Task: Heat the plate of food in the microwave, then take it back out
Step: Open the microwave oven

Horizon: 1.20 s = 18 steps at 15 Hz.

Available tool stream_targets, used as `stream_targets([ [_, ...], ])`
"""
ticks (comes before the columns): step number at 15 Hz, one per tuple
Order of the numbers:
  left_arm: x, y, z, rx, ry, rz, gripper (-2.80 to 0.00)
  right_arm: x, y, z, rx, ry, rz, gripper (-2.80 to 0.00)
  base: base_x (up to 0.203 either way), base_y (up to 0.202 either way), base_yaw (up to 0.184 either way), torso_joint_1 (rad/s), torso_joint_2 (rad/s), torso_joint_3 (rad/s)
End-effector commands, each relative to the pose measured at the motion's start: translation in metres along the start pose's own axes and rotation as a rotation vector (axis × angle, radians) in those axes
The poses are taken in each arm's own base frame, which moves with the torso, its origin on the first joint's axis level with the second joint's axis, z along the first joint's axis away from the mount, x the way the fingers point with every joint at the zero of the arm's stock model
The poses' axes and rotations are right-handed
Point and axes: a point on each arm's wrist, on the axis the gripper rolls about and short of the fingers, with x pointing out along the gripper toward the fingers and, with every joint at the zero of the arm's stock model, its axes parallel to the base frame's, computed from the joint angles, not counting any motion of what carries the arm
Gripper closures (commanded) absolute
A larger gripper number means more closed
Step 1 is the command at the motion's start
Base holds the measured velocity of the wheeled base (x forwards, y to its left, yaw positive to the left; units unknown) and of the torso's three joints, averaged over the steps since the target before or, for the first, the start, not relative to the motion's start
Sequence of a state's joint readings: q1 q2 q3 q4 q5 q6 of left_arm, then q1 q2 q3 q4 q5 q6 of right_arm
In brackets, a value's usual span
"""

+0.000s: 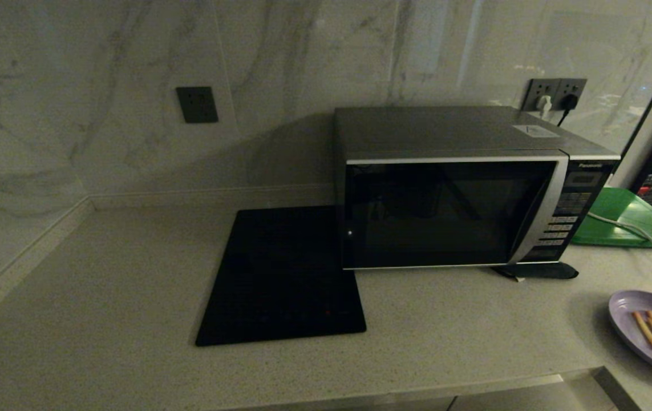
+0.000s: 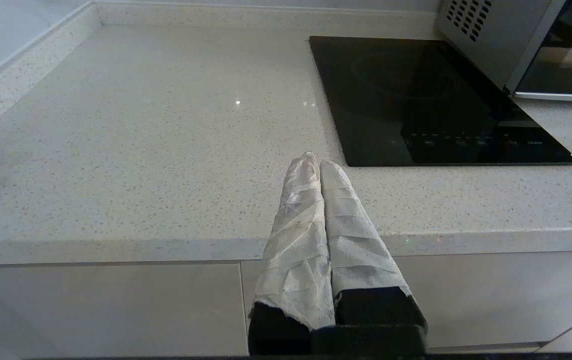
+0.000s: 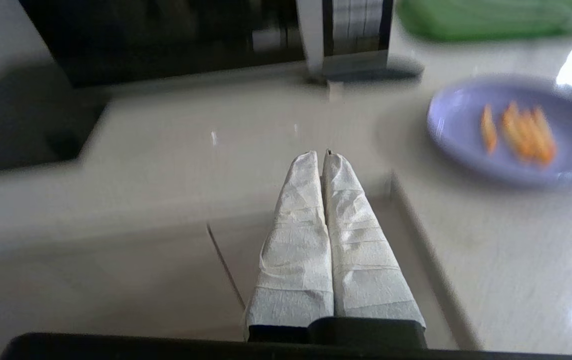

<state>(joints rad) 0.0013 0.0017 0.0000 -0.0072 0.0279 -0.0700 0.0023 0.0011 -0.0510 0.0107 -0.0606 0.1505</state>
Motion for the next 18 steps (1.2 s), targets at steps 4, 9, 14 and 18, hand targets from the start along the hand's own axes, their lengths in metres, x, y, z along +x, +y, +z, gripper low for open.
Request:
stream_targets([
  [4,0.0,0.0,0.0,-0.001,-0.001,0.0,0.0,-0.002,0.013,0.087,0.086,-0.063,0.013,0.0,0.0,0.0,0.0,0.0,0.0,0.0],
  [9,0.0,0.0,0.0,-0.002,-0.001,0.001,0.0,0.036,0.021,0.133,0.1,0.033,-0.083,0.0,0.0,0.0,0.0,0.0,0.0,0.0],
  [14,0.0,0.0,0.0,-0.001,-0.001,0.001,0.0,0.074,0.02,0.138,-0.05,0.138,-0.27,0.0,0.0,0.0,0.0,0.0,0.0,0.0],
  [18,0.0,0.0,0.0,-0.001,-0.001,0.0,0.0,0.1,0.022,0.142,-0.133,0.129,-0.287,0.0,0.0,0.0,0.0,0.0,0.0,0.0],
])
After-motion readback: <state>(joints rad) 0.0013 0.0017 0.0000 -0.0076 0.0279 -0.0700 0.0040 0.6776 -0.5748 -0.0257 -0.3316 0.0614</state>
